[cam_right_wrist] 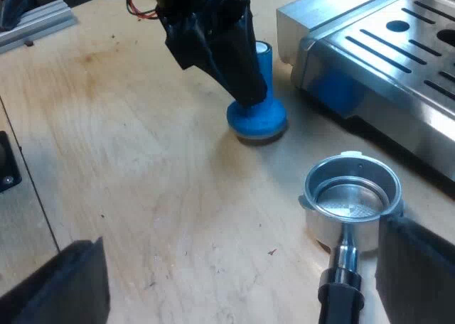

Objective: Grind coffee beans and then tamp

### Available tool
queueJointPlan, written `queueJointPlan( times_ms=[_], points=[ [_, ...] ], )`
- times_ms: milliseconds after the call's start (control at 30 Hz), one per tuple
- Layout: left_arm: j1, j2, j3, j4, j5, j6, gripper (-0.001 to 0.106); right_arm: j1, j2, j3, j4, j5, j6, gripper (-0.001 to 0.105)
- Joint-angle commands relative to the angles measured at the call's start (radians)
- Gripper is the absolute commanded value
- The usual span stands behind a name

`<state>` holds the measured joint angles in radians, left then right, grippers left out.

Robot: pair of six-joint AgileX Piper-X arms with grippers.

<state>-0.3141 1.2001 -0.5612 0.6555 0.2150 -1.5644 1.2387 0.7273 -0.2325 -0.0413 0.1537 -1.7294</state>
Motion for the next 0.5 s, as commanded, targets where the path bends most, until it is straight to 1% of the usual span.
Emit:
queueJointPlan(
  times_ms=[33,200,400,500],
  points=[
    [0.0,-0.001,0.028,-0.029,0.006,0.004,0.0,-0.002,-0.007,-0.005,0.0,-0.01,-0.011,0.077],
    [0.0,-0.001,0.052,-0.032,0.006,0.004,0.0,-0.002,-0.007,-0.005,0.0,-0.01,-0.011,0.077],
    [0.0,-0.001,0.052,-0.03,0.006,0.004,0.0,-0.002,-0.007,-0.005,0.0,-0.01,-0.011,0.077],
    [0.0,-0.001,0.052,-0.028,0.006,0.004,0.002,-0.002,-0.007,-0.005,0.0,-0.01,-0.011,0.077]
  ],
)
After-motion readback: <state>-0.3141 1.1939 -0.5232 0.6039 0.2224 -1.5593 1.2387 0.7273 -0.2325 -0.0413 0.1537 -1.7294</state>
